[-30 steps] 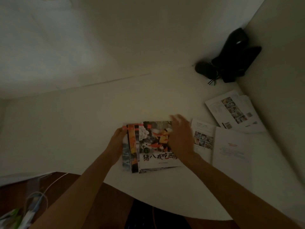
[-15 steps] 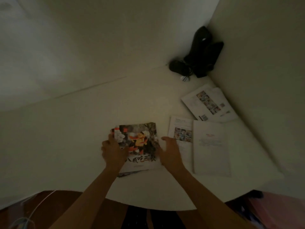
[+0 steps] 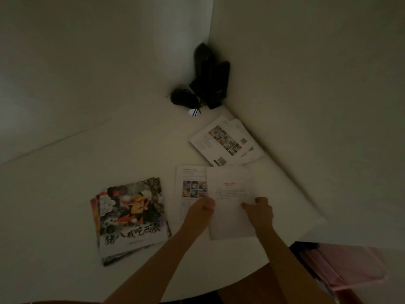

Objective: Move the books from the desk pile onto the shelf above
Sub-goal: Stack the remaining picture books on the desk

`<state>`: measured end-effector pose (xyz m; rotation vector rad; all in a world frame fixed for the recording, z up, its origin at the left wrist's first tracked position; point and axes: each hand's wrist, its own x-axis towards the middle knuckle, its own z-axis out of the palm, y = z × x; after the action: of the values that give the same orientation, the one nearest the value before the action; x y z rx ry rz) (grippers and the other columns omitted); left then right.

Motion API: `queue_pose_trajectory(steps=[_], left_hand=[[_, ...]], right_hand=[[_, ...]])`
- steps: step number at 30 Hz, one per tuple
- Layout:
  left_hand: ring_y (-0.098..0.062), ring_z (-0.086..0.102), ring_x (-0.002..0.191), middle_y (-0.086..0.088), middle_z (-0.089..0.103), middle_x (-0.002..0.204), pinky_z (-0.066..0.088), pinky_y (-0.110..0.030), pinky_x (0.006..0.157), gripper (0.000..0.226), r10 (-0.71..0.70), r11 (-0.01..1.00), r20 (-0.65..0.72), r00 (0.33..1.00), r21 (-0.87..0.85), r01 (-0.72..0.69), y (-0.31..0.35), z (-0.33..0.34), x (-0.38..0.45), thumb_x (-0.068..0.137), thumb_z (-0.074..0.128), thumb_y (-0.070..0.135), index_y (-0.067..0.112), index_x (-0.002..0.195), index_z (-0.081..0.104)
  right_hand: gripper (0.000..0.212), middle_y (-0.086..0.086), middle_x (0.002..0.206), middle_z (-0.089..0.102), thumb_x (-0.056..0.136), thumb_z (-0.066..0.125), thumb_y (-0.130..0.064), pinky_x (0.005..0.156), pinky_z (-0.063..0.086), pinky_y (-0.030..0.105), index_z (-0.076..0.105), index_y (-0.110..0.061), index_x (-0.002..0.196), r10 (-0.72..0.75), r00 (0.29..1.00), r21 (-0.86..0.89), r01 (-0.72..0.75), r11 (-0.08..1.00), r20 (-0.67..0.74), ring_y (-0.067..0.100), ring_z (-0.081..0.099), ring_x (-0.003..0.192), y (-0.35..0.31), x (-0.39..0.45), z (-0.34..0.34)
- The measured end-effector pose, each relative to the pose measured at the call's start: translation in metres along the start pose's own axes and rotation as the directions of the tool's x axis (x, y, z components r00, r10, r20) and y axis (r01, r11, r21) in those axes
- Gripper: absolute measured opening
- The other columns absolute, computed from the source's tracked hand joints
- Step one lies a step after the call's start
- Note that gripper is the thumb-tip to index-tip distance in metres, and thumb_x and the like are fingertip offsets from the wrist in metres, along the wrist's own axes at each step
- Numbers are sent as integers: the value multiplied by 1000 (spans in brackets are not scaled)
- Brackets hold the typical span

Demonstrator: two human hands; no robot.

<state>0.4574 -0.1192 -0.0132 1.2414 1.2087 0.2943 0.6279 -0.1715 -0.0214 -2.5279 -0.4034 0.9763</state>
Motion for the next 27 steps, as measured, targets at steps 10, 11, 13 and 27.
queue_pose_trajectory(steps=[10, 11, 13, 27], left_hand=[[-17, 66, 81, -1, 69, 92, 51, -31, 77, 50, -248, 932, 61, 967, -258, 256, 47, -57, -18, 90, 37, 59, 19, 99, 64], [-19, 67, 83, -2, 69, 95, 52, -33, 78, 51, -239, 937, 23, 971, -259, 237, 45, -68, -22, 88, 40, 61, 18, 102, 64], [-21, 67, 83, -6, 69, 99, 56, -37, 77, 44, -214, 954, -84, 973, -234, 189, 33, -91, -33, 87, 50, 53, 15, 106, 62], [-35, 57, 104, -17, 52, 119, 49, -44, 86, 39, -219, 948, -545, 810, 80, 310, -71, -206, -53, 92, 56, 31, 6, 121, 48]], right_hand=[[18, -7, 86, 58, 84, 65, -14, 66, 47, 19, 50, -22, 88, -526, 795, 158, 503, 850, 302, 10, 59, 77, -72, -97, 2], [17, -7, 90, 58, 86, 64, -16, 69, 47, 19, 50, -22, 95, -568, 763, 126, 559, 819, 307, 11, 59, 80, -80, -112, 17], [25, -3, 99, 58, 87, 62, -23, 76, 52, 27, 50, -19, 109, -605, 719, 135, 599, 789, 343, 16, 61, 89, -94, -140, 45], [91, 24, 141, 25, 78, 72, -44, 99, 35, 53, 19, -7, 142, -97, 988, -245, 64, 967, -124, 40, 27, 129, -66, -66, 86]])
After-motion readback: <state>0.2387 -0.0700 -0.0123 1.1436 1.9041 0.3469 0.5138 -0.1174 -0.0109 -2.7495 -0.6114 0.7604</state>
